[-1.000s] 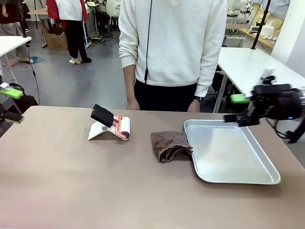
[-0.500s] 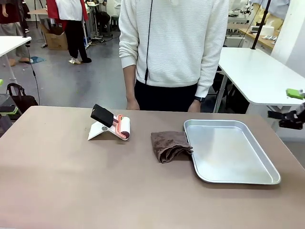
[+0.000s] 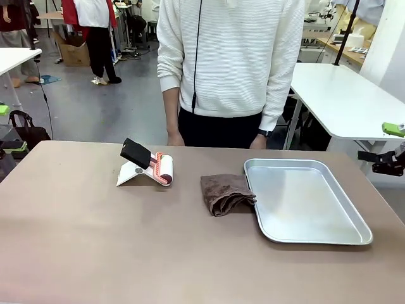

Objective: Clean the surface of the table.
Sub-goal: Return the Lint Roller and towel to their original positions.

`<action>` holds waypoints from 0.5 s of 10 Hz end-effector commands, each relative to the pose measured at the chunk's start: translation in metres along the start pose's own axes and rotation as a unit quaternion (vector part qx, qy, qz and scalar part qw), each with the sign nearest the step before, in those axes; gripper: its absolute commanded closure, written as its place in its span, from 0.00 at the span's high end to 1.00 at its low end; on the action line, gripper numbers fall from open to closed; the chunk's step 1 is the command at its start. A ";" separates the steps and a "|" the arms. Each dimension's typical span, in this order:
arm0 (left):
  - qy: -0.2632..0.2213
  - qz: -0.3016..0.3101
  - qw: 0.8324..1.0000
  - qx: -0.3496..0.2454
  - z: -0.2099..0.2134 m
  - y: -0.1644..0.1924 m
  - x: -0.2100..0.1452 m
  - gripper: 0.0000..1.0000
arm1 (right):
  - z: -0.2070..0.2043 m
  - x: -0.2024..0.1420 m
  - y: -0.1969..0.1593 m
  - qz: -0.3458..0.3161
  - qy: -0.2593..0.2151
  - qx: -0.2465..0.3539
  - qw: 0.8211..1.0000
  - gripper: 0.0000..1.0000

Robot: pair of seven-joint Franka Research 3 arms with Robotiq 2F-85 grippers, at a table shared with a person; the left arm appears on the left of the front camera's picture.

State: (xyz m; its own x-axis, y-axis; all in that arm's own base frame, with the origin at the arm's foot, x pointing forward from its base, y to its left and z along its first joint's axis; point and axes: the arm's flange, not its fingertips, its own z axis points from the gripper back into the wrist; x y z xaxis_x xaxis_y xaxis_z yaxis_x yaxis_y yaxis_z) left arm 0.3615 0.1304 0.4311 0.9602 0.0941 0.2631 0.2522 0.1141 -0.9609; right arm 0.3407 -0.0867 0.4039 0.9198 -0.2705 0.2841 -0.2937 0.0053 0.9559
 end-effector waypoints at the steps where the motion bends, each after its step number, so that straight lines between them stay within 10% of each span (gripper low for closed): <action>1: 0.002 -0.006 1.000 -0.003 -0.001 -0.003 -0.005 1.00 | -0.001 0.001 0.006 -0.003 0.001 0.003 1.000 1.00; 5: 0.002 -0.006 1.000 -0.003 -0.001 -0.003 -0.005 1.00 | -0.001 0.001 0.006 -0.003 0.001 0.003 1.000 1.00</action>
State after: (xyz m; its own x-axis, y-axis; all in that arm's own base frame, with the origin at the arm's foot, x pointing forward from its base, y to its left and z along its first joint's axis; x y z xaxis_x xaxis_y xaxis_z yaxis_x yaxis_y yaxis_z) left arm 0.3611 0.1300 0.4320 0.9597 0.0931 0.2652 0.2542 0.1150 -0.9603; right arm 0.3408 -0.0859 0.4045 0.9200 -0.2682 0.2858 -0.2951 0.0058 0.9555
